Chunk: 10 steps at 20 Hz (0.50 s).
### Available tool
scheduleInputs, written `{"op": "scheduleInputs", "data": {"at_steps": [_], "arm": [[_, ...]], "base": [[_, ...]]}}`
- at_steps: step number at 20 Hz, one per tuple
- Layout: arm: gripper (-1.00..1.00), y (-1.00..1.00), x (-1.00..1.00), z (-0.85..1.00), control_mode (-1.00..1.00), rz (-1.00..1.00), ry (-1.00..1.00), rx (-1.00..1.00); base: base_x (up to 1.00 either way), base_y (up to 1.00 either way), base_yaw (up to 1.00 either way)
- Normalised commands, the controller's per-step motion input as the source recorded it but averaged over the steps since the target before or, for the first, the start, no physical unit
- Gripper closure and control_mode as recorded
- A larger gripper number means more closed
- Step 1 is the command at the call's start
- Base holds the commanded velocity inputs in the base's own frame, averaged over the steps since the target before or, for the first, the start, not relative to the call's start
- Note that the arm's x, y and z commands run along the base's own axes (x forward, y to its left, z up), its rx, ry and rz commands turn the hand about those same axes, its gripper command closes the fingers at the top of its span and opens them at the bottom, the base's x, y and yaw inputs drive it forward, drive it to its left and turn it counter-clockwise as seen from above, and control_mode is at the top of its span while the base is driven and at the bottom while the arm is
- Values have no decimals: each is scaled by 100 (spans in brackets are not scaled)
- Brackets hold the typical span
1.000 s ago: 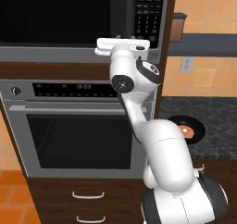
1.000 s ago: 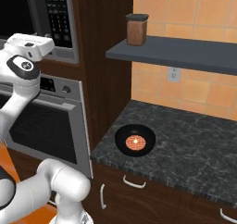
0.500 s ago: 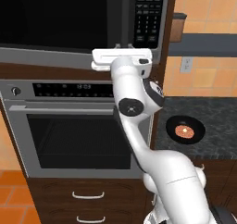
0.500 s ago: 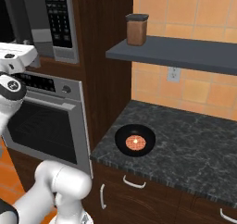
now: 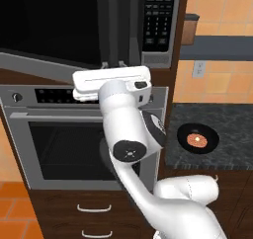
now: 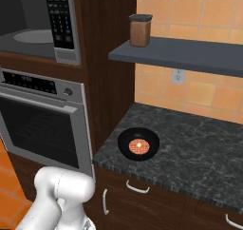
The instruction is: Open the microwave, place the bowl with waffle inside the microwave, then close the microwave door and turn it on.
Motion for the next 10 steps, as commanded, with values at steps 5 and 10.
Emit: {"op": "scheduleInputs", "data": {"at_steps": [5,10], "arm": [[-100,-23,-77,1,-100,1,-1,22],[-100,-99,-93,39,-100,2,-3,53]], "base": [[0,0,0],[0,0,0]]}}
